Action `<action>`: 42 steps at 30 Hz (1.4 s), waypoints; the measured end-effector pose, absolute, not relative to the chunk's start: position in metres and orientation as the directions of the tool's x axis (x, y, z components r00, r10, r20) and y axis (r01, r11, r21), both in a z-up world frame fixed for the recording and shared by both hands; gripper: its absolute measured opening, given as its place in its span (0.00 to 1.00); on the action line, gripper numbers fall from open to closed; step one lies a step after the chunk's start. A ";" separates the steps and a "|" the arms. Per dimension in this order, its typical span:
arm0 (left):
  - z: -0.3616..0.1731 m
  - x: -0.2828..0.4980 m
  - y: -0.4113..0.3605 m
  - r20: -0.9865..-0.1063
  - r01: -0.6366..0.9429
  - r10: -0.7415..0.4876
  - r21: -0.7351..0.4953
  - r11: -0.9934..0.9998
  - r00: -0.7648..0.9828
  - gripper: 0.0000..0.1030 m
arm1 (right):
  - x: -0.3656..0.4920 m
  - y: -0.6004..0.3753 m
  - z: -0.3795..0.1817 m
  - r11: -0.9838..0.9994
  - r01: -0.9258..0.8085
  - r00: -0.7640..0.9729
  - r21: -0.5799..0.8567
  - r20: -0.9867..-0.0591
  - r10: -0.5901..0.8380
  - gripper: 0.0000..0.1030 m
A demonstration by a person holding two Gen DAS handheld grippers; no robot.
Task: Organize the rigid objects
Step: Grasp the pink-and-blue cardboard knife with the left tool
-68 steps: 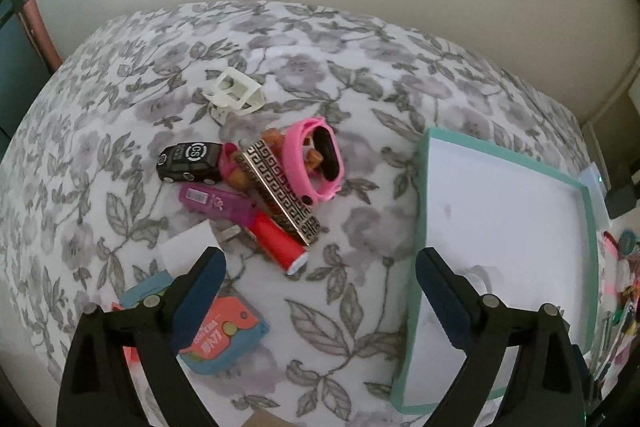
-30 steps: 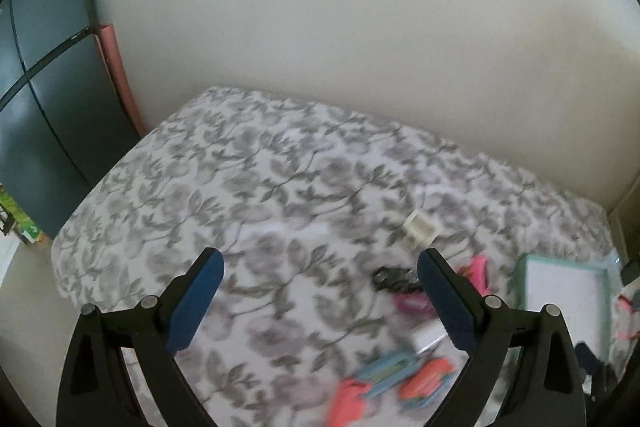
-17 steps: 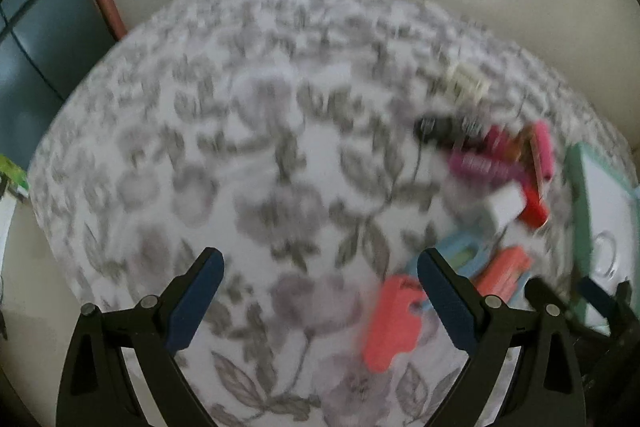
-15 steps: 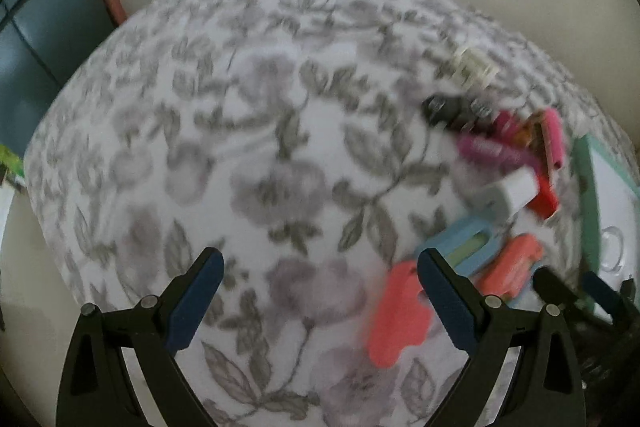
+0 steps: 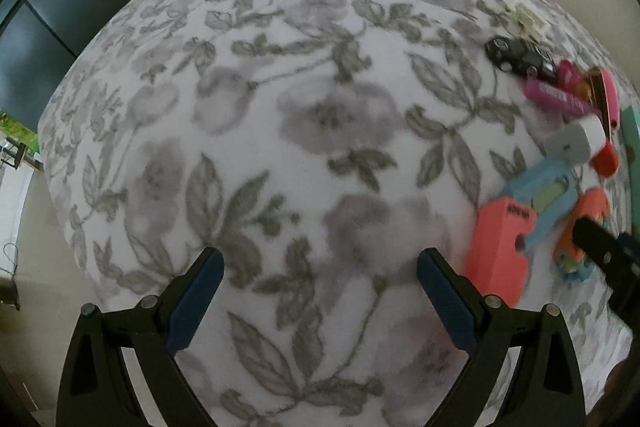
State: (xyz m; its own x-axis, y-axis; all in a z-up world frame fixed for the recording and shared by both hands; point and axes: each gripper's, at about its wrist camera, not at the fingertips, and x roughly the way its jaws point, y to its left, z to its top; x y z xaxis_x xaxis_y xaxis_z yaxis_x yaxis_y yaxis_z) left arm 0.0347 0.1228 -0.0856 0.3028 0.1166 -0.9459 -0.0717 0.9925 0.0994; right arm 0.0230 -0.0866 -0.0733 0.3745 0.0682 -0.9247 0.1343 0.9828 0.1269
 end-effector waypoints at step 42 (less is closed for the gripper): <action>-0.075 0.067 0.004 -0.871 0.499 0.057 0.332 0.801 0.487 0.95 | 0.015 -0.127 -0.070 0.959 0.203 0.339 0.199 -0.933 0.122 0.77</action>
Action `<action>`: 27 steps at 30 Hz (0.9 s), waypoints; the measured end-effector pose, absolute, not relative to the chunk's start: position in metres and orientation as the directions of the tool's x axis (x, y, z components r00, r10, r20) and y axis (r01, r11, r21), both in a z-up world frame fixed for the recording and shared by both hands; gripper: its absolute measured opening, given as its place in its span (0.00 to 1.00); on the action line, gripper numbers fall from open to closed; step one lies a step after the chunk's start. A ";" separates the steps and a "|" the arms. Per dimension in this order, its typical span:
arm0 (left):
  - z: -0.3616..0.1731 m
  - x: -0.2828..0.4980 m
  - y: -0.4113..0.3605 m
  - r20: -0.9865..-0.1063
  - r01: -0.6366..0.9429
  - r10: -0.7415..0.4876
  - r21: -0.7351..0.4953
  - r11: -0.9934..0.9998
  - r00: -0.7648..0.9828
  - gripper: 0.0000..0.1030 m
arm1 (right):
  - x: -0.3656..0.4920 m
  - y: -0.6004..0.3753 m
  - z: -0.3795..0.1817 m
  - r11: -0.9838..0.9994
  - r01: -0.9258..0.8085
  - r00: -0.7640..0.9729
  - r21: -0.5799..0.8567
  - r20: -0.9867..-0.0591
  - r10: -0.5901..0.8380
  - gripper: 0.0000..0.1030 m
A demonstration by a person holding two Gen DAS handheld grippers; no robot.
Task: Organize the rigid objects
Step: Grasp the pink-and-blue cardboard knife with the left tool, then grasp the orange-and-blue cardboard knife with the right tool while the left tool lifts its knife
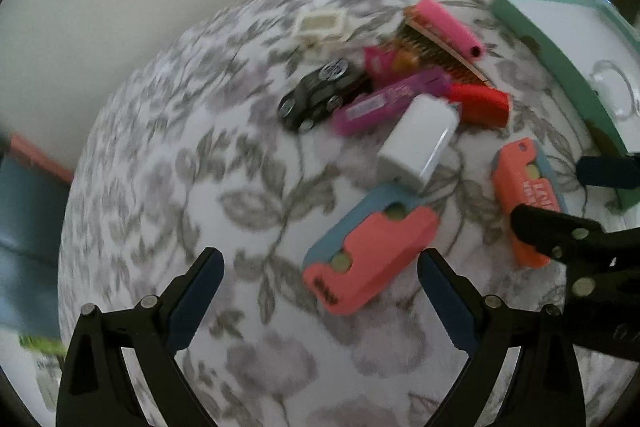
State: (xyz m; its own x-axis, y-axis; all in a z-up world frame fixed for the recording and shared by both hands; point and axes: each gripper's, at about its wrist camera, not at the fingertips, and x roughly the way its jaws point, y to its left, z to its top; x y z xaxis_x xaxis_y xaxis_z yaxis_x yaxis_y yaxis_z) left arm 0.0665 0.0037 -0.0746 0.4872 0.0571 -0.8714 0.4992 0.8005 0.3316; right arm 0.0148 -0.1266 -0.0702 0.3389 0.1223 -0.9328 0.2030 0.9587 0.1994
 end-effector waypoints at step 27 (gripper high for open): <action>-0.087 0.112 0.063 -0.946 0.236 -0.045 0.034 0.971 0.322 0.50 | 0.020 -0.117 -0.070 0.969 0.190 0.336 0.158 -0.938 0.087 0.73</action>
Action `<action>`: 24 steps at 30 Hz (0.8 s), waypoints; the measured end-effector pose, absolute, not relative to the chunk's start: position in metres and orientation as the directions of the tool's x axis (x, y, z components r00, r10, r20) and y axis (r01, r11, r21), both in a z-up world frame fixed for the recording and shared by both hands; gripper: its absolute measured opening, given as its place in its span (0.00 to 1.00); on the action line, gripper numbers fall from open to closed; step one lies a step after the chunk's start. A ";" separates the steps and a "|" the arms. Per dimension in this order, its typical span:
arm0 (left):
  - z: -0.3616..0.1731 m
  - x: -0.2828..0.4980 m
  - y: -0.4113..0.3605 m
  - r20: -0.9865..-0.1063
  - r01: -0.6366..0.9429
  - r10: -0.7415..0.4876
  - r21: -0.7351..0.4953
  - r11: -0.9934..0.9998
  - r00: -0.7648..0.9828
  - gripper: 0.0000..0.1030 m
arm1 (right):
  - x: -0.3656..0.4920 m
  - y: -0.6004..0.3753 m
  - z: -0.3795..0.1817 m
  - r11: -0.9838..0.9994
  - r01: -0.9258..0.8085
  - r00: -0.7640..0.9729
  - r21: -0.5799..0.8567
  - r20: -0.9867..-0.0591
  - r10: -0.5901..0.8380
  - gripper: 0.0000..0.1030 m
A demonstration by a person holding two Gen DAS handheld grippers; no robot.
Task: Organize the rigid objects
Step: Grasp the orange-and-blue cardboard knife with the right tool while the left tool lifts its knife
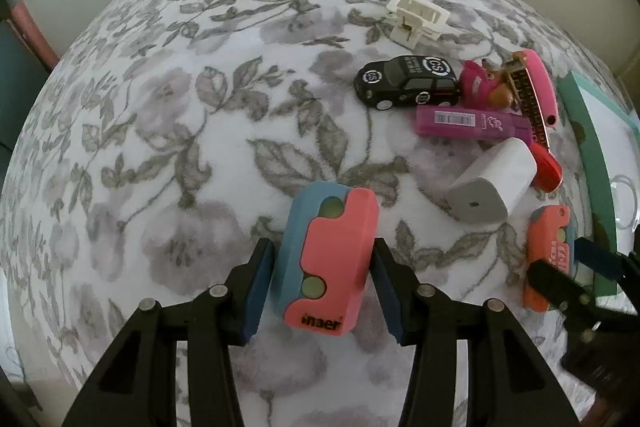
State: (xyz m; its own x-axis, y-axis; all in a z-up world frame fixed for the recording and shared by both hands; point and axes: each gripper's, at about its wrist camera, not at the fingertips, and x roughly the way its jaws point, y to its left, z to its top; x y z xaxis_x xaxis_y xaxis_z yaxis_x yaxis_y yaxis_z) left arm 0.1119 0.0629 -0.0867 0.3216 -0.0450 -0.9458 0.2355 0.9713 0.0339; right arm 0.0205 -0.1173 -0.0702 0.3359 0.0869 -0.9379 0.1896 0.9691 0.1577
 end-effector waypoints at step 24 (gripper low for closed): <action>-0.078 0.075 0.049 -0.955 0.119 0.058 0.096 0.988 0.290 0.44 | 0.008 -0.106 -0.073 0.992 0.121 0.308 0.035 -0.951 -0.004 0.44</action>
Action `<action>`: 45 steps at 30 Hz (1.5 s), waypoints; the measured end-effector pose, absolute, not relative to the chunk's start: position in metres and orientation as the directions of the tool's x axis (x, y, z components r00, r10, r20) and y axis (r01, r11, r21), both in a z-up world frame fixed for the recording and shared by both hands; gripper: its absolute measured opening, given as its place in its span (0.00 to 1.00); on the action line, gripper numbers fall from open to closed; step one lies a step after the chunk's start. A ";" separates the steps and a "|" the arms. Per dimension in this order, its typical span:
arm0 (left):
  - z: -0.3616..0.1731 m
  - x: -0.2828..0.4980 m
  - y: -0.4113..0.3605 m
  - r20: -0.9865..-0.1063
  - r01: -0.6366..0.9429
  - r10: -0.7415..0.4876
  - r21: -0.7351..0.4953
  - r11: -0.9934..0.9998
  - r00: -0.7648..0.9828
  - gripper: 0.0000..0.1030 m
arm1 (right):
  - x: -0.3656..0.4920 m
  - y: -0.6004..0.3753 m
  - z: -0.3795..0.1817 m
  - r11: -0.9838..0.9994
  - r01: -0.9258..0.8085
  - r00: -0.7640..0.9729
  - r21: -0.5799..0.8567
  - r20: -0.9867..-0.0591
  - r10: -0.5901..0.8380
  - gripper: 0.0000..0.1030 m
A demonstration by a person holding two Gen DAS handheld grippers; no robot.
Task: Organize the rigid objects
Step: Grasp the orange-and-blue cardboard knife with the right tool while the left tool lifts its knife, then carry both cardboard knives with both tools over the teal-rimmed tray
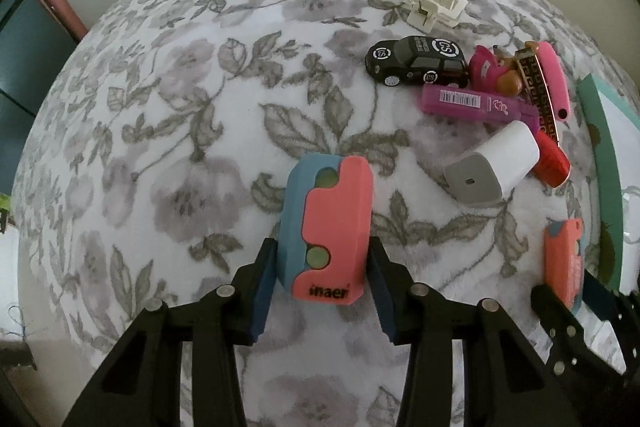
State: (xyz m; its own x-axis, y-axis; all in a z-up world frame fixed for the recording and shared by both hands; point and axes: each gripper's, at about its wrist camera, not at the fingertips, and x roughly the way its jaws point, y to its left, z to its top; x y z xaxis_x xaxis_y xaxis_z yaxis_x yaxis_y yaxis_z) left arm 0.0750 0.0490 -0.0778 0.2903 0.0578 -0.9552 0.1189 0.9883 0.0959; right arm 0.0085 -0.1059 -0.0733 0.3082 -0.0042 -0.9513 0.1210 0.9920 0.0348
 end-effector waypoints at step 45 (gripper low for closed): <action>-0.026 0.069 -0.017 -0.936 0.143 -0.018 0.035 0.989 0.350 0.20 | -0.017 -0.146 -0.039 0.940 0.189 0.380 0.284 -0.904 0.196 0.33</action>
State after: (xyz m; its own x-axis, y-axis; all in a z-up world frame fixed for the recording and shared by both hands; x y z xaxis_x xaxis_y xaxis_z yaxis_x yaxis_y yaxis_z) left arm 0.0686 -0.0170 -0.0262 0.3503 -0.0176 -0.9365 0.1433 0.9891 0.0350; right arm -0.0167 -0.1465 -0.0389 0.3804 0.1961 -0.9038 0.1892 0.9401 0.2837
